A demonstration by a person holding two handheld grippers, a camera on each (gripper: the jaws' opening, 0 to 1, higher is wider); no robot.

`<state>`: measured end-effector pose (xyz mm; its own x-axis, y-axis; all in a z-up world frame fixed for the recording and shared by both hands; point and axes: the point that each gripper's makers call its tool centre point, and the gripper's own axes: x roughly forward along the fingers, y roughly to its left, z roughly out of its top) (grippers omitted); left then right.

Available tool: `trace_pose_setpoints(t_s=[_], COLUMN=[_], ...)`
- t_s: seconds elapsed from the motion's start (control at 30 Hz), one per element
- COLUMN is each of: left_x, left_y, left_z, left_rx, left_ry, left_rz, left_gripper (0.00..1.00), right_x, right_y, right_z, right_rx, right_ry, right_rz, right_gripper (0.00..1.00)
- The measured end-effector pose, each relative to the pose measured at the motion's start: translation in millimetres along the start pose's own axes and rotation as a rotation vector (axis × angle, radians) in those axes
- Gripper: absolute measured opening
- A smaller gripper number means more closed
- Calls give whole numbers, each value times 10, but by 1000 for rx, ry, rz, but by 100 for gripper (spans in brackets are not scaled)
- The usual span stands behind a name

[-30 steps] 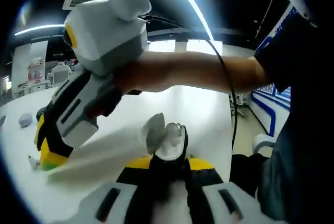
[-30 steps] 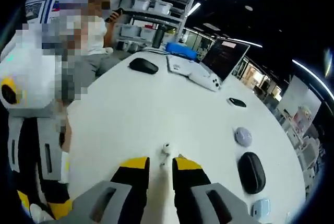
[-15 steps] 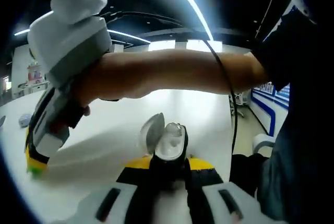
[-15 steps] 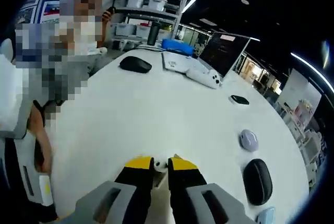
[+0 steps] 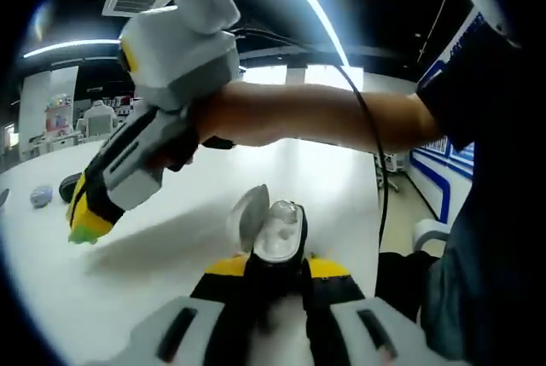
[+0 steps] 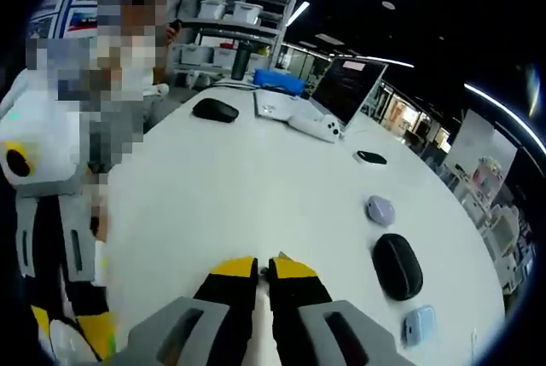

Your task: Pick up the earbuds from the table and place the earbuds into the earbud case

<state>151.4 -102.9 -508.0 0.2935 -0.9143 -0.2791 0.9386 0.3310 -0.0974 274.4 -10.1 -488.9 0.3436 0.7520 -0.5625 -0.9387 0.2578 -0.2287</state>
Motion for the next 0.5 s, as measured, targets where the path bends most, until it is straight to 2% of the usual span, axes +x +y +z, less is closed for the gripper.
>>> trace_pose_setpoints(t_s=[0.13, 0.3, 0.5], left_x=[1, 2, 4], left_y=[1, -1, -4], left_z=[-1, -3, 0], left_rx=[-1, 4, 2], left_ry=[1, 3, 3], left_rz=[0, 4, 4], left_gripper=[25, 25, 25], right_x=[-266, -685, -1073], right_y=[-23, 11, 174], right_z=[-80, -320, -616], right_rx=[19, 44, 66], right_ry=[-12, -1, 23], right_rz=[-26, -50, -68], right_gripper=[5, 5, 5])
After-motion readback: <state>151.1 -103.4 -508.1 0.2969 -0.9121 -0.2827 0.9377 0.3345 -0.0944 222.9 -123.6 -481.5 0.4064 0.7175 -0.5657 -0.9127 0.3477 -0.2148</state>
